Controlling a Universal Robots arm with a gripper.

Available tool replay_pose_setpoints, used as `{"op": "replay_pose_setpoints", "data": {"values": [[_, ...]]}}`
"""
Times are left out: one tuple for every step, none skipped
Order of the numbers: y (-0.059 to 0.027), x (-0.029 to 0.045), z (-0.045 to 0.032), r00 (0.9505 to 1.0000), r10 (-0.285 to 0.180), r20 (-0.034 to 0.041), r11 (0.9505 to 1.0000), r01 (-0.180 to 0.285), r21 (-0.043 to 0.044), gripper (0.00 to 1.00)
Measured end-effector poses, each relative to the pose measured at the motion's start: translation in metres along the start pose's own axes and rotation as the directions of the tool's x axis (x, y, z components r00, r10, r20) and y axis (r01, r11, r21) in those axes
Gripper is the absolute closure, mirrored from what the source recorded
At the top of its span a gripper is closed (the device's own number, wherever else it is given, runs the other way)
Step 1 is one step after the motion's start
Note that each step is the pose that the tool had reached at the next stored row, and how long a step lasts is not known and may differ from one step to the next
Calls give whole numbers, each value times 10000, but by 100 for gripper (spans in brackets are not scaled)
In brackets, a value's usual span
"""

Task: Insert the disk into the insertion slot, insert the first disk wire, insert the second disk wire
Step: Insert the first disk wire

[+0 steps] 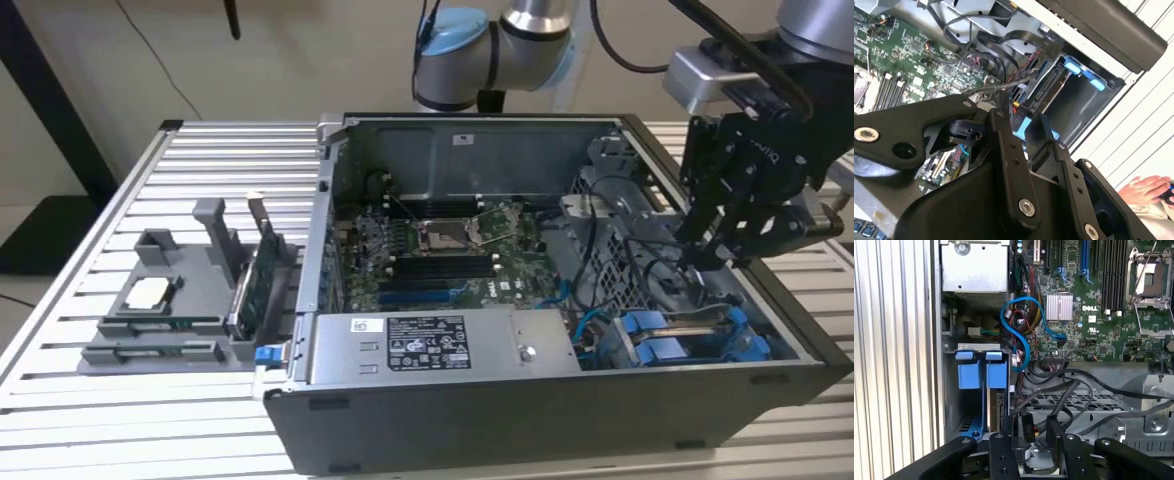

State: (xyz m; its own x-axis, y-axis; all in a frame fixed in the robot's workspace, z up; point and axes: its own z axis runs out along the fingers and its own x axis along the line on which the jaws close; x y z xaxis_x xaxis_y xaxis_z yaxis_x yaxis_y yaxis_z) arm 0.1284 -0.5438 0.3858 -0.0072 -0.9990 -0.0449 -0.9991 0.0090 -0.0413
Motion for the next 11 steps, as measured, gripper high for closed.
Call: {"op": "replay_pose_setpoints", "data": {"values": [[18,1,-3,10000,22,54,10000,-22,0,60],[17,1,-8,10000,21,71,10000,-21,0,60],[17,3,-14,10000,22,77,10000,-22,-1,60],[16,7,-21,10000,22,83,10000,-22,-3,60],[13,13,-27,10000,23,90,10000,-23,-8,60],[10,23,-28,10000,23,91,10000,-23,-15,60],[6,44,-29,10000,24,91,10000,-24,-20,60],[6,51,-29,10000,25,91,10000,-25,-20,60],[6,51,-29,10000,24,94,10000,-24,-20,60],[5,51,-28,10000,24,97,10000,-24,-20,60],[5,51,-26,9999,23,98,10000,-22,-17,60]]}}
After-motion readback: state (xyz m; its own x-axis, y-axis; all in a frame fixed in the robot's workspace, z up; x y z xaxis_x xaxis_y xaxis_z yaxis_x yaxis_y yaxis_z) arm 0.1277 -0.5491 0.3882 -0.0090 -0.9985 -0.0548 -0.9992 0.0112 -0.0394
